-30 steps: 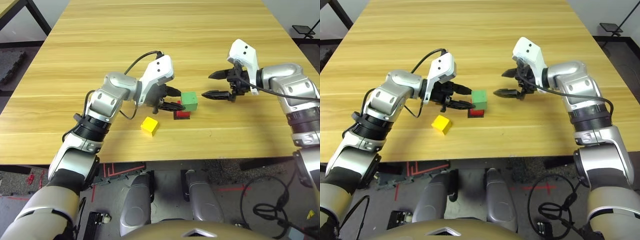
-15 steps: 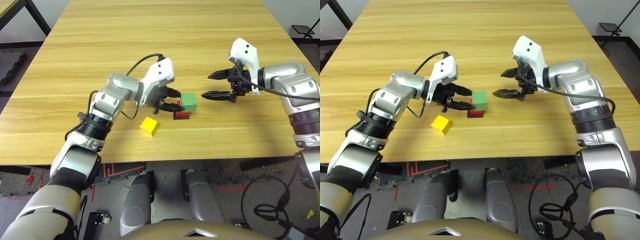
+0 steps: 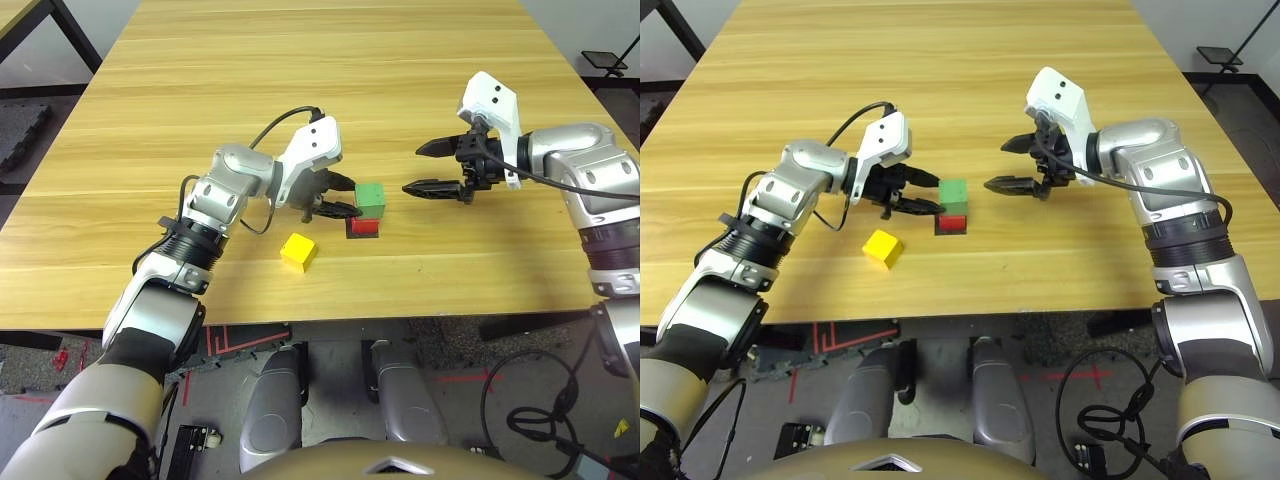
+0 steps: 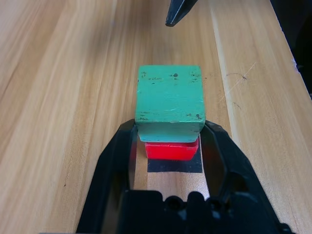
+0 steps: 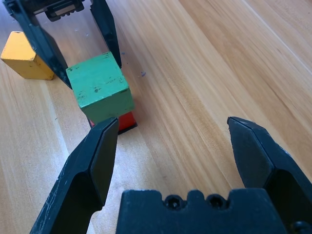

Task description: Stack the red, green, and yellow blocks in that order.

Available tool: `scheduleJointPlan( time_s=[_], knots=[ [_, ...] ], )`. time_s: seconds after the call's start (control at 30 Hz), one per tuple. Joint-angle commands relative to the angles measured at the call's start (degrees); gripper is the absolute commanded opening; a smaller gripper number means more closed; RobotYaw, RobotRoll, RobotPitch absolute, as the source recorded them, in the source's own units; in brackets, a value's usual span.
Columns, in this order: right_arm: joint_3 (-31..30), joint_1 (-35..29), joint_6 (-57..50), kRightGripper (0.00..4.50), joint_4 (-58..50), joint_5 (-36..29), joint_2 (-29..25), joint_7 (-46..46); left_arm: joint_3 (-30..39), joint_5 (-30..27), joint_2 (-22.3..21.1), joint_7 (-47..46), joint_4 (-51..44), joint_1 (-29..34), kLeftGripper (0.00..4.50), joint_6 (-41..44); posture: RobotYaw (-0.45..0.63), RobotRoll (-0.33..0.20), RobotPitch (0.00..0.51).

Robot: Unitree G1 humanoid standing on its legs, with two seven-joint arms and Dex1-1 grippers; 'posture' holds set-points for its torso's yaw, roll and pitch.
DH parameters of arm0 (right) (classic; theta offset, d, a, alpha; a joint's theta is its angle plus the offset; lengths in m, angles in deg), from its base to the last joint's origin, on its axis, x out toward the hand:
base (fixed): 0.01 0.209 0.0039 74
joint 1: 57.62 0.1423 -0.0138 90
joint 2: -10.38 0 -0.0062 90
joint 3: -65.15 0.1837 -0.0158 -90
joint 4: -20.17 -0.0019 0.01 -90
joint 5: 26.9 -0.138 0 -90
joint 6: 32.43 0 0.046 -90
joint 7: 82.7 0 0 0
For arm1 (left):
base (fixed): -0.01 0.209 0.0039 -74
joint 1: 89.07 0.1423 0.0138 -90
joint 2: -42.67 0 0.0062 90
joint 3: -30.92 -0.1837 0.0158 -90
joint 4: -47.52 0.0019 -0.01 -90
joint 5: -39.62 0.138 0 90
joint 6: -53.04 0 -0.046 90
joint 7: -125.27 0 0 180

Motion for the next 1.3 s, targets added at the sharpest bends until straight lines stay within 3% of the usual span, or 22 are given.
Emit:
scheduleJointPlan(
  time_s=[0.03,0.1,0.4,0.63,0.83,1.03,1.3],
  knots=[
    [0.7,-0.3,0.1,4.50,-0.1,-0.4,0.0,-0.4,-0.6,0.6,-0.5,1.2,-0.4,0.8,3.79,1.2,0.18,-0.008,0.173],
    [0.6,-0.2,0.4,4.50,0.5,-0.2,0.2,-0.7,-0.6,0.4,-0.7,2.2,-1.1,0.8,4.46,2.3,0.18,-0.008,0.170],
    [0.4,0.5,1.1,4.50,1.6,-0.2,0.7,-0.8,0.4,0.9,-1.4,2.3,-0.2,0.0,4.46,2.9,0.19,-0.011,0.159],
    [0.2,0.9,1.8,4.50,2.8,0.3,0.6,-0.9,2.2,-0.6,-7.6,7.1,-3.5,-0.7,4.46,3.8,0.19,-0.013,0.157],
    [0.1,0.7,2.0,4.50,3.0,0.4,0.8,-1.1,3.1,-1.3,-14.1,9.7,-10.8,1.9,4.46,4.4,0.19,-0.006,0.156],
    [0.2,0.0,2.2,4.50,2.8,0.3,0.9,-1.3,5.8,-5.8,-18.1,12.1,-20.9,6.1,4.46,5.7,0.20,0.000,0.155],
    [-0.1,0.8,3.2,4.50,4.9,0.7,1.9,-1.4,8.8,-10.1,-20.4,16.3,-25.5,13.0,4.46,-3.5,0.22,0.005,0.155]
  ],
)
